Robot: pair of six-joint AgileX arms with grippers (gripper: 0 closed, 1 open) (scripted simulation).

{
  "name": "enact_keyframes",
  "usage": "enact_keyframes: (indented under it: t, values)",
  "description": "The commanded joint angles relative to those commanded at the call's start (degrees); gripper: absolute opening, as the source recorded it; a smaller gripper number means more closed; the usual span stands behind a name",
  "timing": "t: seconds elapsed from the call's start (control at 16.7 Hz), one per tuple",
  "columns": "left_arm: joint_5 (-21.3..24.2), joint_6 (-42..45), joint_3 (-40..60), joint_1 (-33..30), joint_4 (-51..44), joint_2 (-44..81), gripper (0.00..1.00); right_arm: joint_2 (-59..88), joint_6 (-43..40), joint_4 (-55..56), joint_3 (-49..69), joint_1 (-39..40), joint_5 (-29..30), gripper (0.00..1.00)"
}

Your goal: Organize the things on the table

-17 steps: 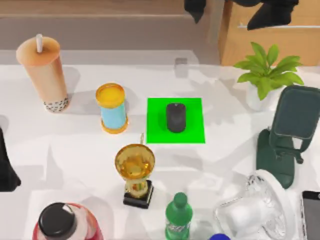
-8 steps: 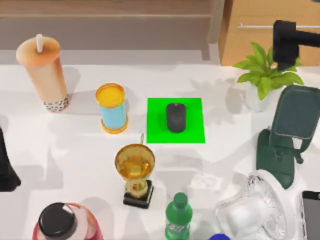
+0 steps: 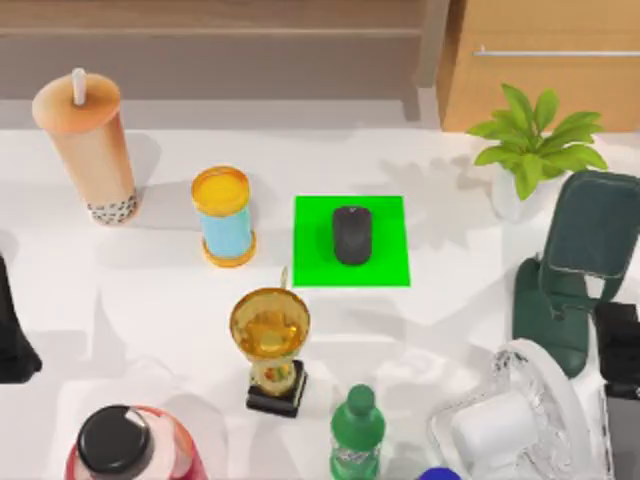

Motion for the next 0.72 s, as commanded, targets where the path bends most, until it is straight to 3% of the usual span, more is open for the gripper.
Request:
enact_keyframes:
  t: [0.18,0.72]
  values:
    - [0.0,0.0,0.0,0.0,0.0,0.0,1.00,-1.1,0.3,1.6,-6.1,0.3,-0.3,1.00]
    - [0.0,0.0,0.0,0.0,0.0,0.0,1.00,-0.2,0.2,3.8,-9.1,0.1,-0.3,1.00]
